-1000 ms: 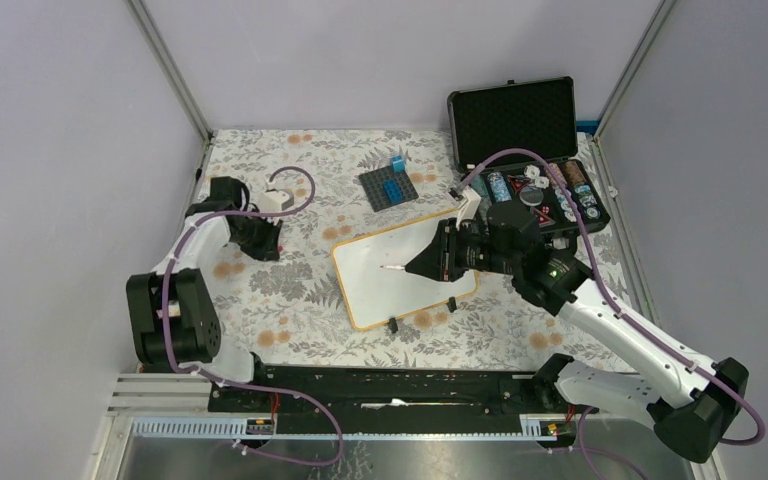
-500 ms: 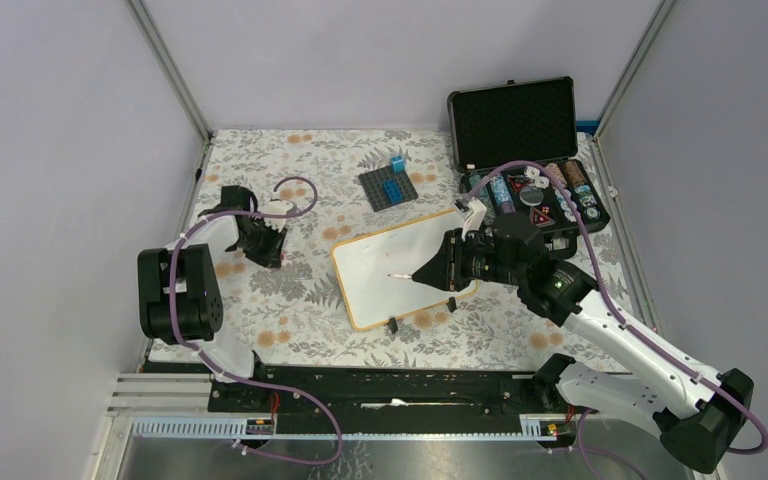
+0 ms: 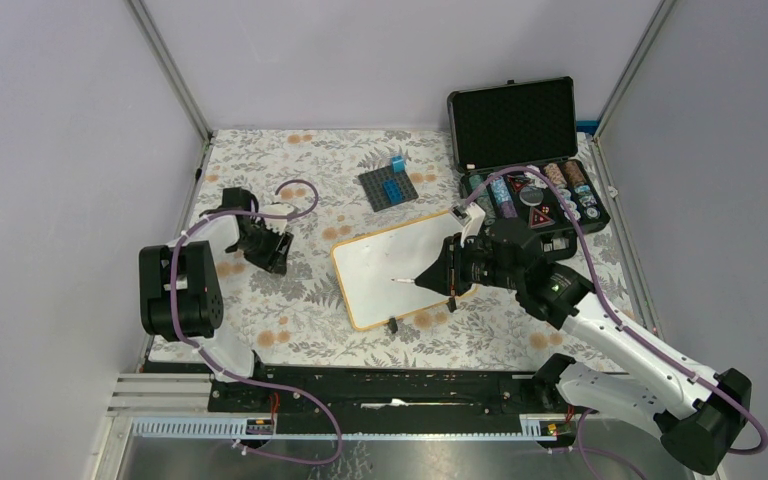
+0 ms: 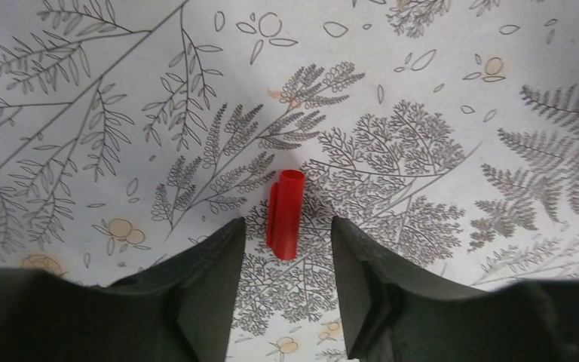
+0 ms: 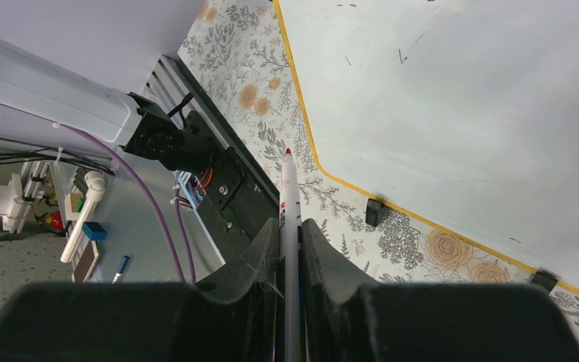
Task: Write a sentence on the whiteboard
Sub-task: Place the pen cap at the center of the board.
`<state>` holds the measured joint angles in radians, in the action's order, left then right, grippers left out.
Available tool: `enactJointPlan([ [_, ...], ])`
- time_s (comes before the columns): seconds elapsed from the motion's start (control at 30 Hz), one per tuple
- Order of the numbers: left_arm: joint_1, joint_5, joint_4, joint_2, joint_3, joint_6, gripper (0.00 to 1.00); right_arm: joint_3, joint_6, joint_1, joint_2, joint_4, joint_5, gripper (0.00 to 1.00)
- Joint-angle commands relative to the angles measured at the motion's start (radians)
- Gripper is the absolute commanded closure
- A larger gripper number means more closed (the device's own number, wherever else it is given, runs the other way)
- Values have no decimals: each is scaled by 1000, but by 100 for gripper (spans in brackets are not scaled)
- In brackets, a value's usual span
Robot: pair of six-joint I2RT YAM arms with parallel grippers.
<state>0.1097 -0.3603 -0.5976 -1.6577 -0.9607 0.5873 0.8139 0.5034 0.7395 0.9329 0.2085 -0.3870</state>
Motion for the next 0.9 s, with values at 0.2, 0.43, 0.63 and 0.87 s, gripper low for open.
enactJointPlan([
  [0.2,4,-249,-231,185,-181,-17,17,-1,-121,4,-20,-62,13,100],
  [0.43,4,-488,-347,289,-279,-60,1,4,-202,55,-7,-88,64,100],
  [0.63,18,-552,-165,373,-252,-372,1,-3,-267,134,0,-110,175,100],
  [0.87,18,-578,64,596,-131,-488,1,-21,-333,279,-9,-123,378,100],
])
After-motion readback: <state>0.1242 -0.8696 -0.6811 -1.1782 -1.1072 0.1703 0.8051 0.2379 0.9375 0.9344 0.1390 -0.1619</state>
